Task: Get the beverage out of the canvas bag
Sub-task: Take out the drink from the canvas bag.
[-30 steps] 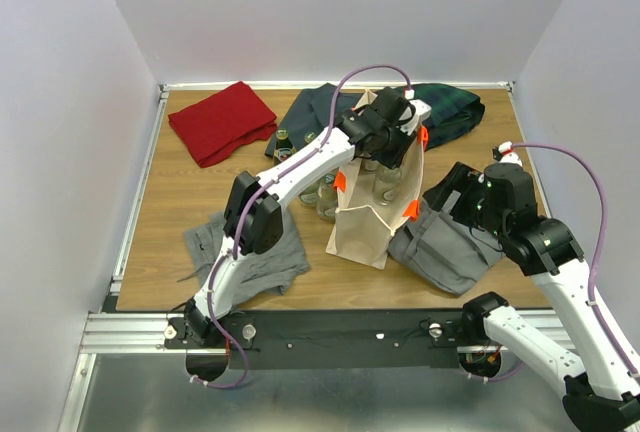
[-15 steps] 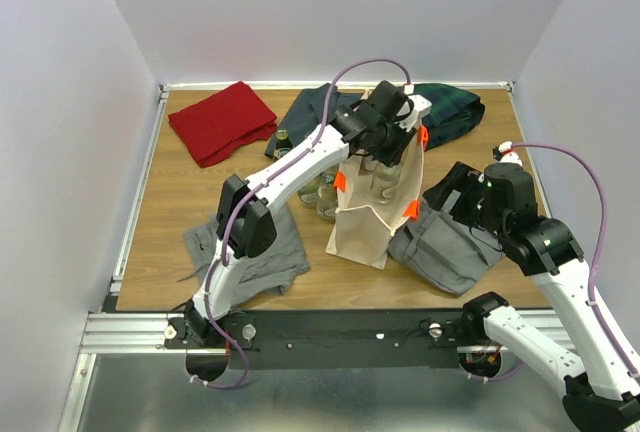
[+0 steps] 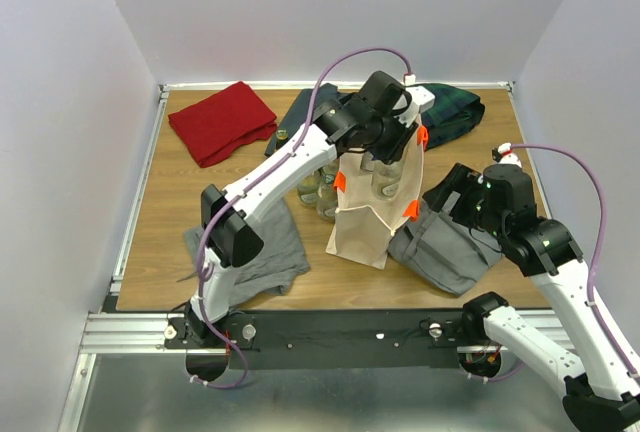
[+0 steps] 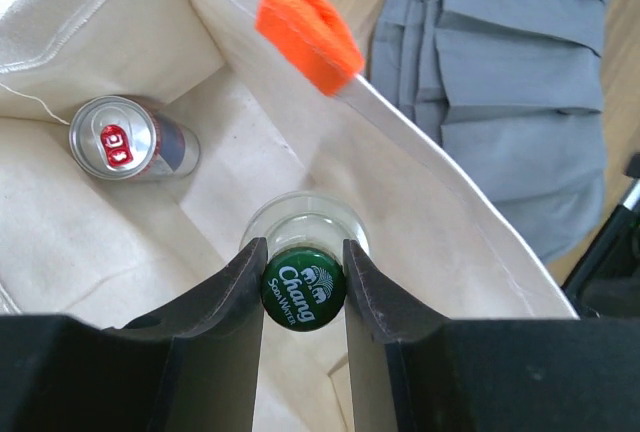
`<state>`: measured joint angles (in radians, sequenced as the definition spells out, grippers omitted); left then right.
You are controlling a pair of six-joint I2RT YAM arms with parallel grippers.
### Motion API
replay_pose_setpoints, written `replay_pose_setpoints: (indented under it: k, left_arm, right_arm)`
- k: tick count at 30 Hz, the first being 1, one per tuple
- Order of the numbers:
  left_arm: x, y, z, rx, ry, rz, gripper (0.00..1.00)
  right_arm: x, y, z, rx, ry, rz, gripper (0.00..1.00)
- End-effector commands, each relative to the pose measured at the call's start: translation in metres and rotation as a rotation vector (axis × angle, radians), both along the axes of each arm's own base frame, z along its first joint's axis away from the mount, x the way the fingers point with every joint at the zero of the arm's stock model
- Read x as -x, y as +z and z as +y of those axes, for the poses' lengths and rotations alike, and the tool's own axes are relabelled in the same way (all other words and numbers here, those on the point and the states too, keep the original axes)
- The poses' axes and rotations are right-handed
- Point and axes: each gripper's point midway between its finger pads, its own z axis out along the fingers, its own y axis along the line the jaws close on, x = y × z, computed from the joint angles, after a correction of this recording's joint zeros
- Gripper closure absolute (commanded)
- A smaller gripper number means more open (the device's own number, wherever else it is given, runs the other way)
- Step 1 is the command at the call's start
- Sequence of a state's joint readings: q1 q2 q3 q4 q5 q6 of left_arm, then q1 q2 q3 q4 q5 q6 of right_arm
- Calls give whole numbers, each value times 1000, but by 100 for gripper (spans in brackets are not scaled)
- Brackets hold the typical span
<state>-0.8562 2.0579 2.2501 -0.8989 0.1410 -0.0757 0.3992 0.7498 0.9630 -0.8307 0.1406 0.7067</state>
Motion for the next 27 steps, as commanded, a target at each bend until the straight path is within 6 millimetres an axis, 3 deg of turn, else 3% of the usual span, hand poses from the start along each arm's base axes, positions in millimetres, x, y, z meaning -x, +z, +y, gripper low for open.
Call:
replay_pose_setpoints:
  k: [1, 16, 27]
  left_arm:
    - [24, 90, -1, 167, -83, -138, 100]
    - [35, 117, 20, 151, -65, -203, 100]
    - [29, 136, 35, 160, 9, -269, 100]
  right_arm:
    - [0, 3, 3, -16, 15, -19, 7]
    - [-1, 2, 5, -23, 15, -21, 7]
    - [-2, 1, 6, -27, 19, -22, 7]
